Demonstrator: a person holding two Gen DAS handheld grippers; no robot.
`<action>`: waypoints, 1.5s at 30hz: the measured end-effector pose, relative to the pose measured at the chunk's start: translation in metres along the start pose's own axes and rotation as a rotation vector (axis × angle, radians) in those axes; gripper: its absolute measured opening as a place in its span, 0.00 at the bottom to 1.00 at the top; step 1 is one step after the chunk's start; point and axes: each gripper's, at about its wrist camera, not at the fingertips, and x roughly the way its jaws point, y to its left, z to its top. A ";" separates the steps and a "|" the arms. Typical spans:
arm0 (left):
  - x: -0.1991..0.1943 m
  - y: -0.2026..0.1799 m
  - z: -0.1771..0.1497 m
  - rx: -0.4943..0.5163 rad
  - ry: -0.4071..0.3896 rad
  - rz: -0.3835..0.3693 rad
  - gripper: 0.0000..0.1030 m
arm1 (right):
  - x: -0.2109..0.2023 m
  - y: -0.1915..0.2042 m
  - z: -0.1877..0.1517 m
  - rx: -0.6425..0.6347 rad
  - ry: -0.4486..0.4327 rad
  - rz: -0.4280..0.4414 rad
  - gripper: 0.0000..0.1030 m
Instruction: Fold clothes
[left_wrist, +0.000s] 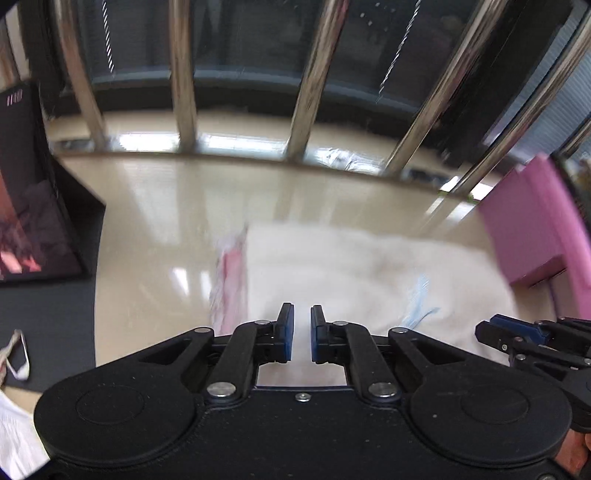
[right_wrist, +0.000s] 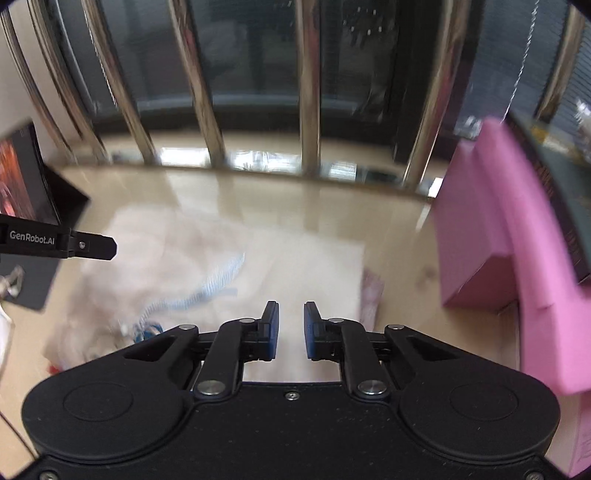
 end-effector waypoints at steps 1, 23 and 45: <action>0.005 0.001 -0.002 -0.006 0.002 0.015 0.09 | 0.005 0.002 -0.003 -0.002 0.012 -0.003 0.14; -0.022 0.020 -0.028 -0.063 -0.091 0.030 1.00 | -0.013 0.015 -0.037 0.006 -0.014 0.042 1.00; -0.136 0.049 -0.115 0.022 -0.079 0.060 1.00 | -0.106 0.069 -0.067 0.042 -0.026 -0.077 1.00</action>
